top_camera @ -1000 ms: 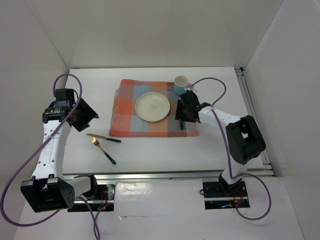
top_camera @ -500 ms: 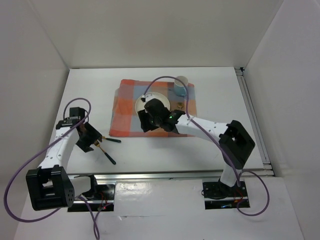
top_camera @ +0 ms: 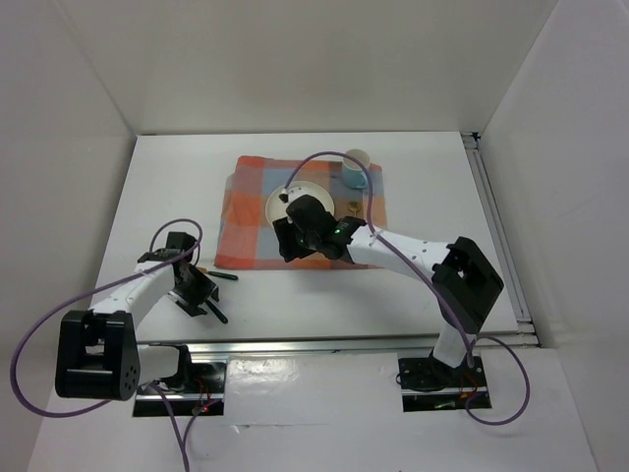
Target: Set the dinner table for one person
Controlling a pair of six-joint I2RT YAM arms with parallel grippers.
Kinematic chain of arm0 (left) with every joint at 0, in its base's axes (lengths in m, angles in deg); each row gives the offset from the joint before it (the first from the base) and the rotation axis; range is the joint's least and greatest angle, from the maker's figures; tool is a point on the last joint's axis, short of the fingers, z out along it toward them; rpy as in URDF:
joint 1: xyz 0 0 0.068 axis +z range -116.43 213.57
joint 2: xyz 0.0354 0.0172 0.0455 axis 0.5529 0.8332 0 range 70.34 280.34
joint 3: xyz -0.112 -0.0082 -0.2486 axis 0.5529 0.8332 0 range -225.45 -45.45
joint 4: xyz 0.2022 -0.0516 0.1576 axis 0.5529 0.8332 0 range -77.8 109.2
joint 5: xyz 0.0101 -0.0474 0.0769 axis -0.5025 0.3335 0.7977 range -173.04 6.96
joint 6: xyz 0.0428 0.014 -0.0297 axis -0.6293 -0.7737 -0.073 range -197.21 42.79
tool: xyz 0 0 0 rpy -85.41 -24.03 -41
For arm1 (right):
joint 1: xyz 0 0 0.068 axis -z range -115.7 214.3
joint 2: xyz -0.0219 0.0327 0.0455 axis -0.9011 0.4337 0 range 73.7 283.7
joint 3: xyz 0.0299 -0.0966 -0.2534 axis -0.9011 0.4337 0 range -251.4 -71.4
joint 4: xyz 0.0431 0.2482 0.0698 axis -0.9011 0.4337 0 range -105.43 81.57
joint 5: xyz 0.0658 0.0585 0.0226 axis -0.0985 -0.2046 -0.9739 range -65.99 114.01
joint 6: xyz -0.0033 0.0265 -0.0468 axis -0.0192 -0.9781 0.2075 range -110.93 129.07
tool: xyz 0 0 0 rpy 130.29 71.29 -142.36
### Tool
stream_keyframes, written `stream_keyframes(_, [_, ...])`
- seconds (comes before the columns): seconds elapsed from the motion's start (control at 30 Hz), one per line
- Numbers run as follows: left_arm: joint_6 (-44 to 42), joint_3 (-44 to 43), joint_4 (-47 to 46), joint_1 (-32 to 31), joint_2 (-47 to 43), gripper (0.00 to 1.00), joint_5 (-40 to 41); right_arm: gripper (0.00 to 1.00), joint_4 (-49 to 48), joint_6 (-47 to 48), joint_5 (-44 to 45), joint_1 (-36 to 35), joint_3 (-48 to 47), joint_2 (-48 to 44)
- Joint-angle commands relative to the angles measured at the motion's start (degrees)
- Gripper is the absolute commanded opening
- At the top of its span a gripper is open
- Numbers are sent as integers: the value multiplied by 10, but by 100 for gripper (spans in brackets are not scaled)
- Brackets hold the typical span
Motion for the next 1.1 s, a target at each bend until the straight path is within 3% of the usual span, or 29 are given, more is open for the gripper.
stream_keyframes(0.0, [29, 6, -30, -11, 18, 56, 12, 62, 2, 5, 9, 0, 4, -30])
stream_keyframes(0.03, [35, 1, -30, -11, 18, 54, 13, 62, 2, 5, 14, 0, 10, -36])
stream_keyframes(0.07, [36, 1, -22, -17, 18, 43, 18, 62, 7, 5, 14, 0, 10, -36])
stream_keyframes(0.13, [41, -4, -3, -17, 0, 32, 26, 62, 7, 5, 19, 6, 15, -42])
stream_keyframes(0.17, [41, -12, 6, -17, -8, 14, 41, 62, 7, 5, 19, 6, 15, -42])
stream_keyframes(0.23, [46, -26, 48, -17, -44, 2, 55, 62, 7, 10, 26, 6, 15, -42])
stream_keyframes(0.4, [33, -104, 124, -17, -137, 0, 110, 62, 13, 17, 26, 24, 15, -47])
stream_keyframes(0.5, [-41, -164, 100, -17, -120, 0, 123, 62, 13, 17, 26, 37, 20, -52])
stream_keyframes(0.6, [-142, -253, 79, -23, -39, 0, 98, 62, 13, 17, 26, 48, 20, -63])
stream_keyframes(0.73, [-227, -387, 73, -90, 147, 0, 130, 62, 25, 6, 26, 64, 26, -87])
stream_keyframes(1.0, [-298, -647, 114, -146, 403, 0, 148, 62, 75, 6, 47, 87, 52, -146])
stream_keyframes(1.07, [-316, -678, 121, -151, 440, 0, 141, 62, 89, 1, 47, 93, 59, -168])
